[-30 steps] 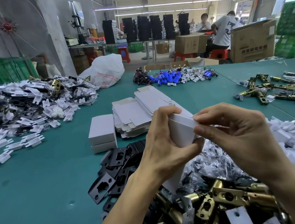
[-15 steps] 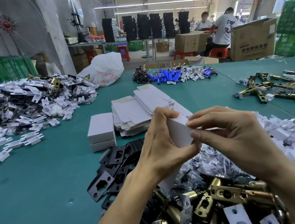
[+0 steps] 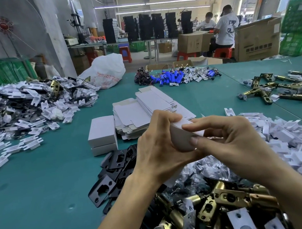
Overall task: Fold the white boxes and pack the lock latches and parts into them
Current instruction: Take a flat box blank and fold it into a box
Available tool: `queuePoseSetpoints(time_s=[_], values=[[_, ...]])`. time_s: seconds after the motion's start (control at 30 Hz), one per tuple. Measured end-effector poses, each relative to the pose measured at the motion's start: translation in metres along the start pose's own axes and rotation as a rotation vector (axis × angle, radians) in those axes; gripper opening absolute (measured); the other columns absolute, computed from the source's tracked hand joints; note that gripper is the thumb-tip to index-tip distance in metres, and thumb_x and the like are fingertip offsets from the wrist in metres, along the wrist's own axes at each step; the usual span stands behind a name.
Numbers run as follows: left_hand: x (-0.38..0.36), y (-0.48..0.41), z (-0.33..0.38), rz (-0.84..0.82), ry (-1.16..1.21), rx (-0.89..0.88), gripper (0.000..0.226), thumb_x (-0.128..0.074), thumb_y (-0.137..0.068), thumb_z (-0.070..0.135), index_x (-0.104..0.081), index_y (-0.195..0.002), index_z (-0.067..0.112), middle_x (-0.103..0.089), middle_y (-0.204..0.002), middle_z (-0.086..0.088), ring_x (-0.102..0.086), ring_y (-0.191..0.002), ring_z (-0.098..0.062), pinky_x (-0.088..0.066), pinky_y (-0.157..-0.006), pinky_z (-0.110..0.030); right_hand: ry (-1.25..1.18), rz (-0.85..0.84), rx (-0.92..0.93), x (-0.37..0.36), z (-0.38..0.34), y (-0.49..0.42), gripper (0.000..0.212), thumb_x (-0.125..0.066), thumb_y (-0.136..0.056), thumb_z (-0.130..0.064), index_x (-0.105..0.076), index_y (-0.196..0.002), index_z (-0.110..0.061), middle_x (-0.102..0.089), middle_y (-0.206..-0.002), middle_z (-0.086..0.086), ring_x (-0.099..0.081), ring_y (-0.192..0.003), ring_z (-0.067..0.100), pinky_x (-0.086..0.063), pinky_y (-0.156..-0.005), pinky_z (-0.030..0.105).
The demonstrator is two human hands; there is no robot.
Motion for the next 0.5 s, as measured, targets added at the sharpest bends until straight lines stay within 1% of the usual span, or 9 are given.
queuePoseSetpoints(time_s=[0.07, 0.13, 0.2, 0.27, 0.33, 0.37, 0.43, 0.47, 0.5], values=[[-0.001, 0.000, 0.001, 0.016, 0.002, -0.020, 0.065, -0.069, -0.061, 0.065, -0.037, -0.109, 0.036, -0.059, -0.109, 0.007, -0.060, -0.085, -0.015, -0.054, -0.064, -0.042, 0.005, 0.032, -0.005, 0.003, -0.001, 0.000, 0.028, -0.074, -0.084, 0.000, -0.078, -0.094, -0.026, -0.075, -0.091, -0.002, -0.071, -0.079, 0.018, -0.061, -0.067, 0.047], [-0.003, -0.002, 0.000, -0.007, -0.012, -0.051, 0.066, -0.071, -0.068, 0.064, -0.038, -0.118, 0.038, -0.054, -0.119, 0.007, -0.057, -0.097, -0.011, -0.056, -0.071, -0.041, 0.029, 0.080, 0.012, 0.005, -0.003, -0.001, 0.026, -0.072, -0.084, -0.001, -0.076, -0.091, -0.026, -0.074, -0.088, 0.000, -0.072, -0.085, 0.016, -0.062, -0.068, 0.044], [-0.004, -0.005, -0.001, -0.011, -0.009, -0.048, 0.078, -0.074, -0.070, 0.062, -0.032, -0.131, 0.038, -0.045, -0.129, 0.005, -0.052, -0.105, -0.006, -0.055, -0.079, -0.030, 0.054, 0.179, 0.023, 0.012, -0.006, -0.001, 0.026, -0.071, -0.084, -0.005, -0.069, -0.093, -0.030, -0.072, -0.091, -0.006, -0.070, -0.091, 0.009, -0.062, -0.070, 0.038], [0.000, -0.008, -0.002, 0.099, 0.016, 0.035, 0.076, -0.074, -0.071, 0.062, -0.034, -0.128, 0.031, -0.047, -0.117, 0.004, -0.052, -0.091, -0.001, -0.049, -0.070, -0.018, 0.054, 0.300, 0.041, 0.022, -0.008, -0.002, 0.031, -0.071, -0.082, -0.009, -0.061, -0.101, -0.032, -0.067, -0.102, -0.010, -0.068, -0.098, 0.009, -0.062, -0.077, 0.039], [0.007, -0.014, -0.005, 0.195, 0.169, 0.253, 0.063, -0.069, -0.072, 0.069, -0.048, -0.108, 0.022, -0.055, -0.094, 0.003, -0.058, -0.072, -0.008, -0.047, -0.057, -0.019, 0.058, 0.356, 0.084, 0.029, -0.010, -0.002, 0.045, -0.071, -0.079, -0.011, -0.057, -0.116, -0.031, -0.062, -0.110, -0.011, -0.064, -0.106, 0.010, -0.060, -0.084, 0.036], [0.008, -0.016, -0.008, 0.152, 0.330, 0.451, 0.068, -0.067, -0.068, 0.078, -0.054, -0.100, 0.019, -0.060, -0.089, -0.001, -0.062, -0.065, -0.013, -0.047, -0.052, -0.022, 0.074, 0.351, 0.113, 0.028, -0.012, -0.002, 0.053, -0.070, -0.078, -0.011, -0.054, -0.126, -0.030, -0.059, -0.113, -0.010, -0.061, -0.110, 0.010, -0.059, -0.087, 0.035], [0.002, -0.014, -0.011, -0.151, 0.699, 0.856, 0.089, -0.058, -0.060, 0.091, -0.063, -0.107, 0.015, -0.070, -0.092, -0.010, -0.071, -0.066, -0.021, -0.052, -0.050, -0.029, 0.143, 0.285, 0.186, 0.021, -0.014, 0.000, 0.063, -0.069, -0.079, -0.008, -0.049, -0.136, -0.026, -0.056, -0.115, -0.007, -0.058, -0.115, 0.011, -0.057, -0.091, 0.031], [-0.001, -0.011, -0.008, -0.323, 0.847, 0.947, 0.097, -0.052, -0.060, 0.092, -0.064, -0.118, 0.014, -0.072, -0.098, -0.014, -0.074, -0.076, -0.028, -0.056, -0.057, -0.034, 0.199, 0.233, 0.224, 0.015, -0.015, 0.001, 0.063, -0.069, -0.079, -0.007, -0.049, -0.135, -0.026, -0.054, -0.114, -0.006, -0.057, -0.115, 0.010, -0.056, -0.092, 0.028], [-0.004, -0.009, -0.006, -0.454, 0.982, 0.965, 0.100, -0.049, -0.063, 0.091, -0.064, -0.126, 0.014, -0.072, -0.107, -0.016, -0.073, -0.088, -0.034, -0.059, -0.067, -0.040, 0.262, 0.172, 0.256, 0.008, -0.016, 0.002, 0.061, -0.070, -0.079, -0.003, -0.051, -0.132, -0.026, -0.053, -0.112, -0.007, -0.055, -0.114, 0.007, -0.055, -0.092, 0.024]])
Point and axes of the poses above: each hand's wrist, its own y-axis away from the middle knuckle, its own x-axis out of the back of the hand, z = x × y, the point moved 3 cm from there along -y, towards the middle knuckle
